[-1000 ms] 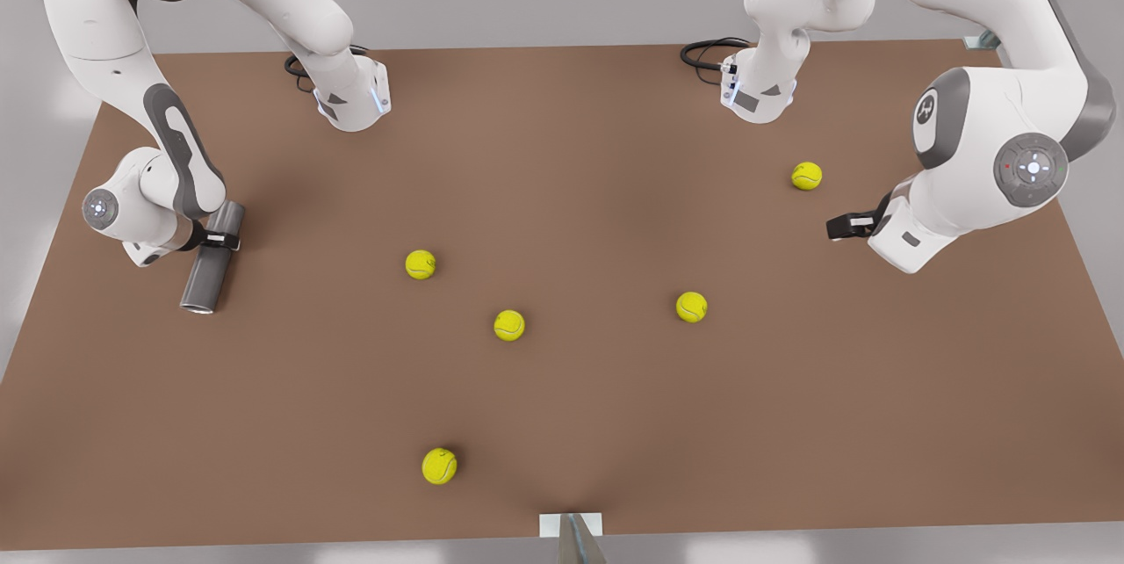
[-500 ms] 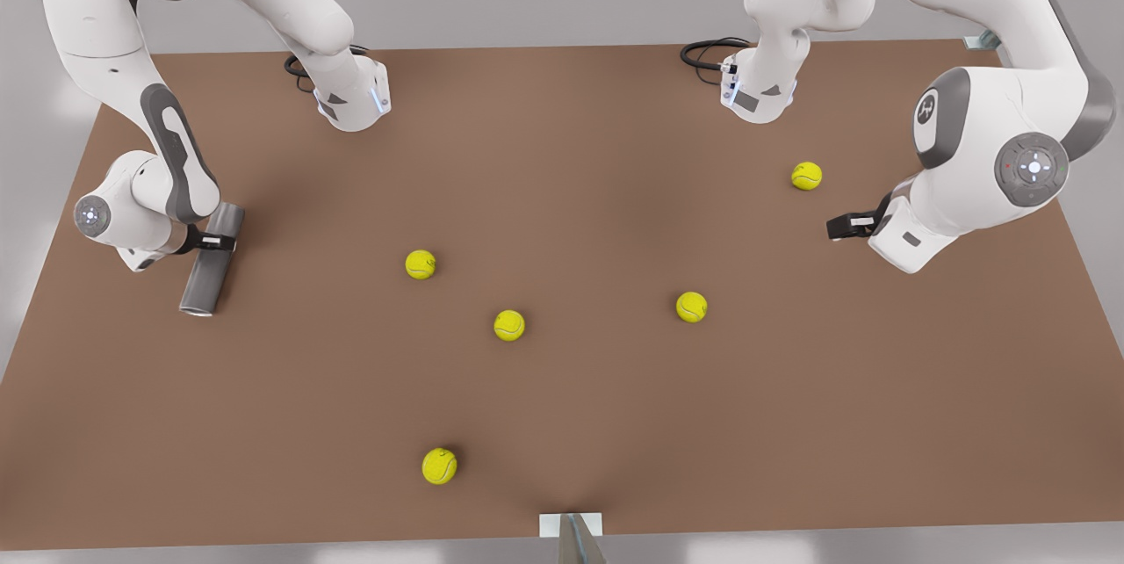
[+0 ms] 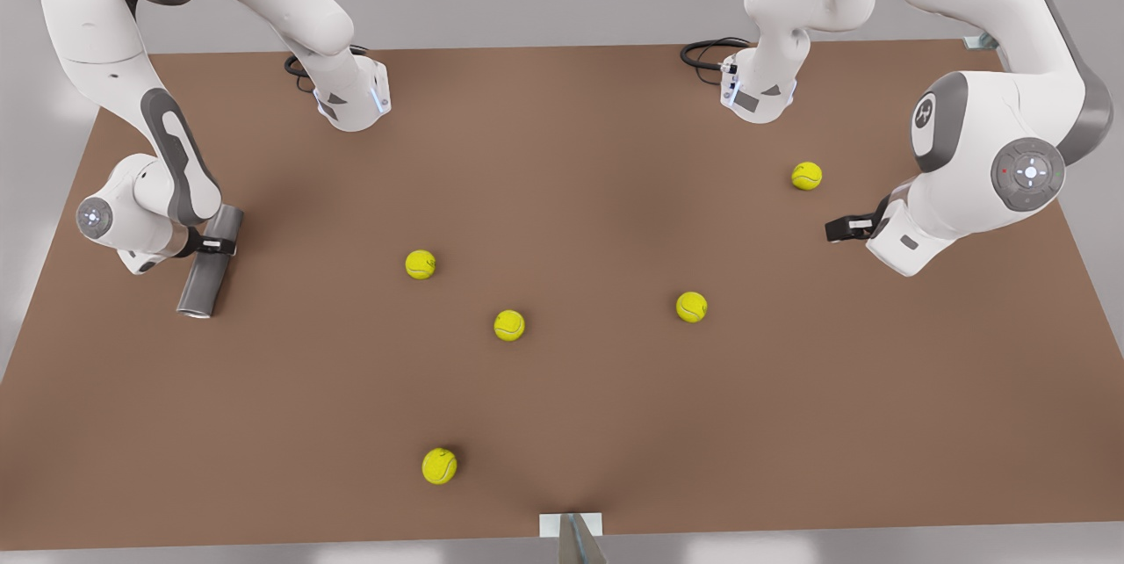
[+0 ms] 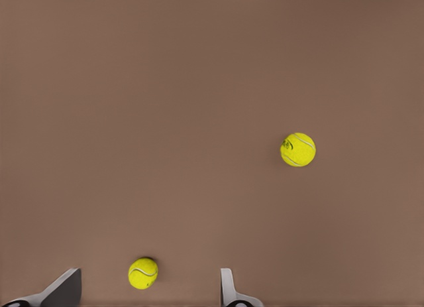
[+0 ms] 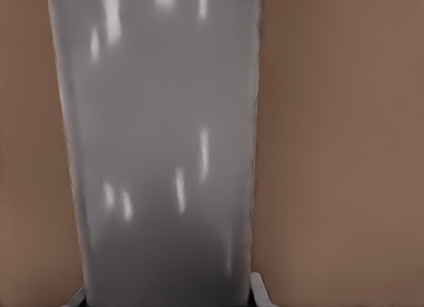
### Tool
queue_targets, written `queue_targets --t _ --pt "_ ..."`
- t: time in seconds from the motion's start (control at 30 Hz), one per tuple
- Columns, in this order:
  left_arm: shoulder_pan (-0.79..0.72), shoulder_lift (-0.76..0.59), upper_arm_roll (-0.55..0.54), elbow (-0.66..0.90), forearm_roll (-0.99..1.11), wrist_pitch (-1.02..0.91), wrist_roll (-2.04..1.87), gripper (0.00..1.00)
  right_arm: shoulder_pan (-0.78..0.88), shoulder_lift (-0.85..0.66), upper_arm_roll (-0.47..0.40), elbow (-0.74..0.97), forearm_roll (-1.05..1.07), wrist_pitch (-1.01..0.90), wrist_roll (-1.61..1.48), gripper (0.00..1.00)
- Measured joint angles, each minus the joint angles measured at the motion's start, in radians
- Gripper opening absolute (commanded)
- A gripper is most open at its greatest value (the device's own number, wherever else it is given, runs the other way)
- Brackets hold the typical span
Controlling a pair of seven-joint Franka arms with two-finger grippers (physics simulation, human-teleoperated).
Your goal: Put the tennis tube upright
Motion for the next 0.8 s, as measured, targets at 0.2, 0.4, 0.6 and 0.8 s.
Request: queue_targets --t 0.2,0.4,0.6,0.8 --pt "-0.001 0.005 -0.001 0.0 0.0 -0.001 -0.003 1.0 -0.002 0.002 0.0 0.0 0.0 -0.002 -0.002 0.81" --pt "0.001 0.011 -0.001 0.0 0.0 0.0 -0.003 1.0 -0.003 0.011 0.0 -0.002 0.0 0.006 0.0 0.81" --pt "-0.001 0.011 -0.001 0.0 0.0 0.0 -0.003 1.0 -0.002 0.012 0.0 -0.002 0.001 0.008 -0.004 0.71" --pt "-0.001 0.011 -0.001 0.0 0.0 -0.002 -0.005 1.0 0.006 0.01 0.002 0.009 0.003 -0.009 -0.004 0.72"
